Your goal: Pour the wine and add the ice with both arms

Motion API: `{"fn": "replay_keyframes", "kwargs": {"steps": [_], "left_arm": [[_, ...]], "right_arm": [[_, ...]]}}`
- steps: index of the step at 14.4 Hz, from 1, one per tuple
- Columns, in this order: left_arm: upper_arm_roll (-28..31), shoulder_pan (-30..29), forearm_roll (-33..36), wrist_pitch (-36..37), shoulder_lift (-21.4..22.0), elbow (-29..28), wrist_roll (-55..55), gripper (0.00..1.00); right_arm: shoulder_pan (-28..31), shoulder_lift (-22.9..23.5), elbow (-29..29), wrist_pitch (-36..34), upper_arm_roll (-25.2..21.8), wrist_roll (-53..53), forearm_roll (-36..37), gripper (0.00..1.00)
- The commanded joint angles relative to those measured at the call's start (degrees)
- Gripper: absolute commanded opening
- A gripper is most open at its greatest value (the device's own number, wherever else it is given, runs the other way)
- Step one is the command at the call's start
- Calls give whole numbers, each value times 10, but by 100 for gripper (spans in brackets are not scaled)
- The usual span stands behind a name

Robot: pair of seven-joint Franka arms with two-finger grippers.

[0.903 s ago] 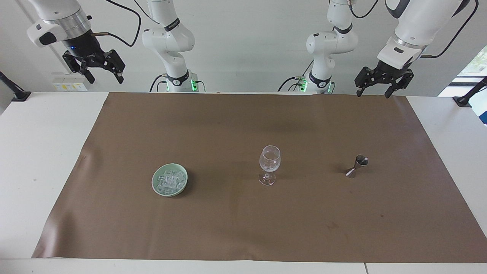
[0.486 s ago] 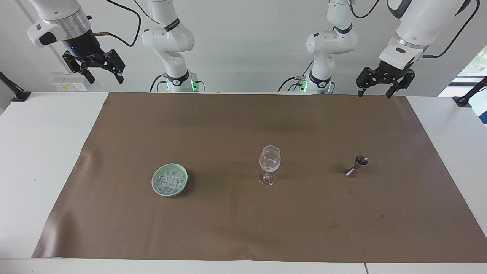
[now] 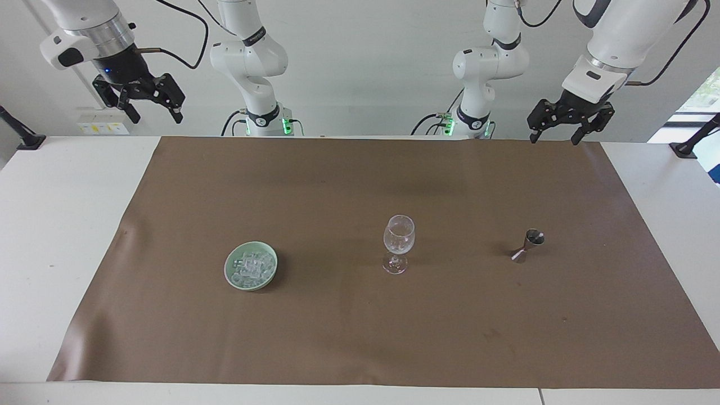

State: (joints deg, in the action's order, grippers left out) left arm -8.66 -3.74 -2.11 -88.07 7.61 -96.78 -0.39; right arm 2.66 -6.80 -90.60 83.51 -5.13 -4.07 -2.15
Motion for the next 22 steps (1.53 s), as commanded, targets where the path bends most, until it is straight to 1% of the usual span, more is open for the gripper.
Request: {"fn": "replay_keyframes", "kwargs": {"steps": [1, 2, 3, 5, 7, 9, 12, 14, 17, 19, 22], "left_arm": [[18, -6, -17, 8, 6, -5, -1, 100], [20, -7, -35, 13, 6, -5, 12, 100], [21, -7, -36, 15, 5, -5, 48, 100], [21, -7, -40, 12, 0, -6, 158, 100], [22, -10, -54, 8, 0, -10, 233, 100], [23, -42, -97, 7, -4, -13, 307, 100], [23, -64, -125, 2, -4, -28, 406, 100], [23, -87, -160, 0, -8, -38, 469, 100], [23, -136, -212, -10, -38, -42, 533, 100], [23, -153, -234, -32, -55, -49, 580, 100], [23, -184, -276, -52, -80, -57, 609, 100]], "right_arm": [[2, -7, -2, -5, 2, -6, 1, 100], [2, -7, -2, -5, 2, -6, 1, 100], [2, -7, -2, -5, 2, -6, 1, 100], [2, -7, -2, -5, 2, -6, 1, 100], [2, -7, -2, -5, 2, -6, 1, 100], [2, -7, -2, -5, 2, -6, 1, 100], [2, -7, -2, -5, 2, -6, 1, 100], [2, -7, -2, -5, 2, -6, 1, 100], [2, -7, -2, -5, 2, -6, 1, 100], [2, -7, -2, -5, 2, -6, 1, 100], [2, -7, -2, -5, 2, -6, 1, 100]]}}
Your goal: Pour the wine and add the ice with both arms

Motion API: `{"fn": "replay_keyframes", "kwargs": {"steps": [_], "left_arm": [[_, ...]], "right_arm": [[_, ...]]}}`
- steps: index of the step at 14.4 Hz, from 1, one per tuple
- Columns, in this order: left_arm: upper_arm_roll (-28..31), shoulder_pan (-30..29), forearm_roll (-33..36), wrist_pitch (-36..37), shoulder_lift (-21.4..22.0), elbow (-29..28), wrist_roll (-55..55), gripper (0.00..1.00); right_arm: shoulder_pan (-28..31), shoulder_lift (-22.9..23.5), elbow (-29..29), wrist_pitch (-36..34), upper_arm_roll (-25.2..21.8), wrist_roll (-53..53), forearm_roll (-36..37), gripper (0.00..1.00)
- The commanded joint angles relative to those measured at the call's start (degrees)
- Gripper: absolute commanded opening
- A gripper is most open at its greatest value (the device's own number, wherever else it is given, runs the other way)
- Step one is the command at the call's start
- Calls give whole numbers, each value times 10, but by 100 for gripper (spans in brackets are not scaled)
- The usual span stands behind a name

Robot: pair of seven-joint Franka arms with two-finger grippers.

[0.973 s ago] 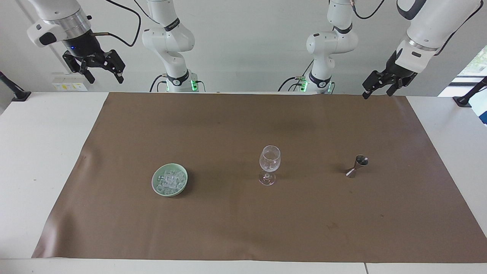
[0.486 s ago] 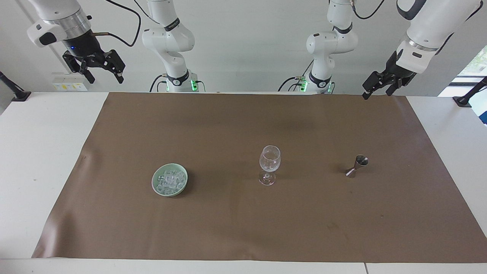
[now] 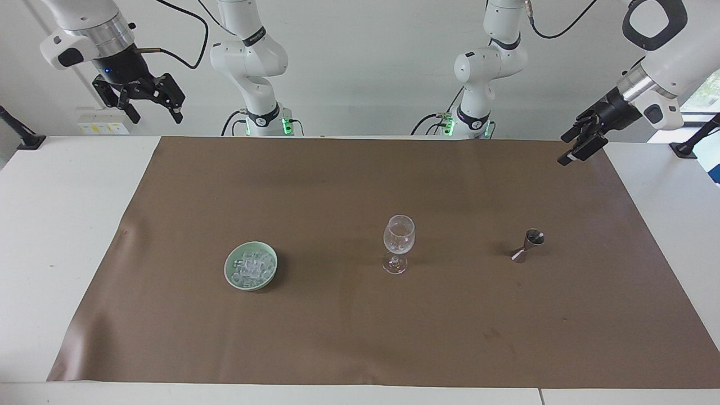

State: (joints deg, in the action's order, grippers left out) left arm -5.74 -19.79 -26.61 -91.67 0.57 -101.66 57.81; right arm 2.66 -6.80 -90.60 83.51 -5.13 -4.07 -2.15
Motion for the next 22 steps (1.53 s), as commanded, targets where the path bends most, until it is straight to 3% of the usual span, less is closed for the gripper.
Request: {"fn": "replay_keyframes", "kwargs": {"steps": [1, 6, 9, 14, 20, 22], "left_arm": [[-6, -38, -47, -22, -14, -8, 27, 100], [-6, -99, -148, -52, -71, -29, 45, 100], [-6, -118, -198, -101, -76, -84, 48, 100], [-6, -118, -279, -160, -79, -168, 48, 100], [-7, -114, -345, -187, -81, -203, 29, 100], [-6, -112, -367, -190, -97, -217, -30, 100]], "right_arm": [[2, -7, -2, -5, 2, -6, 1, 100], [2, -7, -2, -5, 2, -6, 1, 100], [2, -7, -2, -5, 2, -6, 1, 100], [2, -7, -2, -5, 2, -6, 1, 100], [2, -7, -2, -5, 2, -6, 1, 100], [2, -7, -2, -5, 2, -6, 1, 100]]}}
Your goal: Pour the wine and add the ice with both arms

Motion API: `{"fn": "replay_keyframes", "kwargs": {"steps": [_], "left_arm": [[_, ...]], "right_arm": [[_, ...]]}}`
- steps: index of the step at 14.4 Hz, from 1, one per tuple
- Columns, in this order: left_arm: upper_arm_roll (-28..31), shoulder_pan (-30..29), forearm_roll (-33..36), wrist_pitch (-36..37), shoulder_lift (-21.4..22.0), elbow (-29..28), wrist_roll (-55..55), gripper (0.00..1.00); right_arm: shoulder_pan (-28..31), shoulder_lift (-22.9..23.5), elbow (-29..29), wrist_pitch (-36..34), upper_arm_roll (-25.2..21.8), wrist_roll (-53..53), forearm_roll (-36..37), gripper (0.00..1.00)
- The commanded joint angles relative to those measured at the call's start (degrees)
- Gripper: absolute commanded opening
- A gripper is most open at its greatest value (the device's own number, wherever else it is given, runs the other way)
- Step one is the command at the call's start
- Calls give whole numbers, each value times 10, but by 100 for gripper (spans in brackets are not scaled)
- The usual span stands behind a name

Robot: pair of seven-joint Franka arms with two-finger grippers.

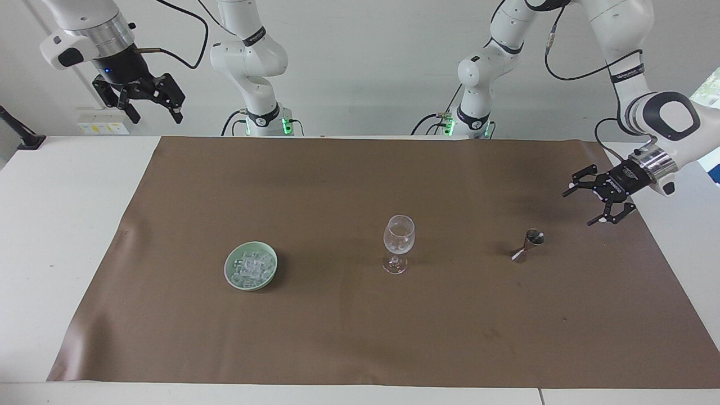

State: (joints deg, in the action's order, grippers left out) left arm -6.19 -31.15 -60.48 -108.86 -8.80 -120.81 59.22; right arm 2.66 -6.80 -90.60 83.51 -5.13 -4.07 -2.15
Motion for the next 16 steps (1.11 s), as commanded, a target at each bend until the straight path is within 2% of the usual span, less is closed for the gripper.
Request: {"fn": "replay_keyframes", "kwargs": {"steps": [1, 5, 12, 16], "left_arm": [[-2, 1, -42, -19, -6, -29, -51, 100], [-2, -1, -89, -26, -28, -60, -159, 100], [-2, 33, -178, -71, -42, -74, -173, 100], [-2, 45, -230, -79, -67, -74, -213, 100]], "right_arm": [[2, -7, -2, -5, 2, -6, 1, 100], [2, -7, -2, -5, 2, -6, 1, 100], [2, -7, -2, -5, 2, -6, 1, 100], [2, -7, -2, -5, 2, -6, 1, 100]]}}
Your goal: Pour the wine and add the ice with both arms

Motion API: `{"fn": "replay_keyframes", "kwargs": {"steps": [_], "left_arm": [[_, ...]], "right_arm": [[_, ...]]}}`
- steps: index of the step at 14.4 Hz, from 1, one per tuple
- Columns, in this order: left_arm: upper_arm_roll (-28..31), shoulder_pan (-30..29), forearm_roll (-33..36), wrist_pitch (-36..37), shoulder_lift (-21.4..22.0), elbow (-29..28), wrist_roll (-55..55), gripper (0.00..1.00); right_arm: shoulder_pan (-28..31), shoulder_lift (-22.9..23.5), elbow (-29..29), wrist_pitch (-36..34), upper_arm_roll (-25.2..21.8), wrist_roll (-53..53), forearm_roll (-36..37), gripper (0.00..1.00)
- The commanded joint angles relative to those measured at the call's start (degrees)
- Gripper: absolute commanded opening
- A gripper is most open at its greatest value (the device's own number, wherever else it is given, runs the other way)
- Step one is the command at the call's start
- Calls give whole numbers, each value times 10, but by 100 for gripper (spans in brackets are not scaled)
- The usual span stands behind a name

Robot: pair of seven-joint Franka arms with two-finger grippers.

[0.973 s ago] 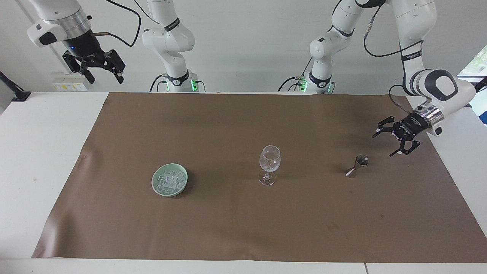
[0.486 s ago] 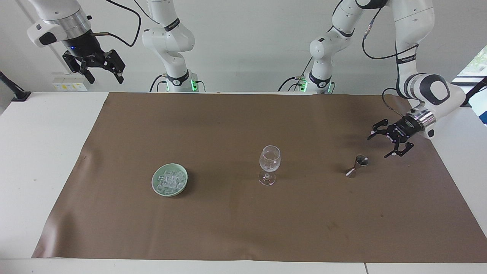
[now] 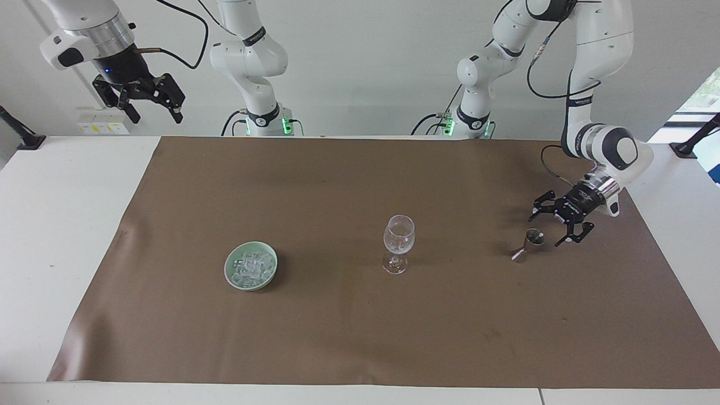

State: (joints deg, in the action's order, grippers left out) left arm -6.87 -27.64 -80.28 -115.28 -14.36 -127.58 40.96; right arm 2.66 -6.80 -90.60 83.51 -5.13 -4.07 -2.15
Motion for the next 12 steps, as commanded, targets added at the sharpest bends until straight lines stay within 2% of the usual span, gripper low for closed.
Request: {"fn": "replay_keyframes", "kwargs": {"steps": [1, 12], "left_arm": [[5, 16, -49, -18, -16, -6, -34, 100], [5, 59, -121, -52, -21, -9, -38, 100]], "right_arm": [[2, -7, -2, -5, 2, -6, 1, 100], [2, -7, -2, -5, 2, -6, 1, 100]]}}
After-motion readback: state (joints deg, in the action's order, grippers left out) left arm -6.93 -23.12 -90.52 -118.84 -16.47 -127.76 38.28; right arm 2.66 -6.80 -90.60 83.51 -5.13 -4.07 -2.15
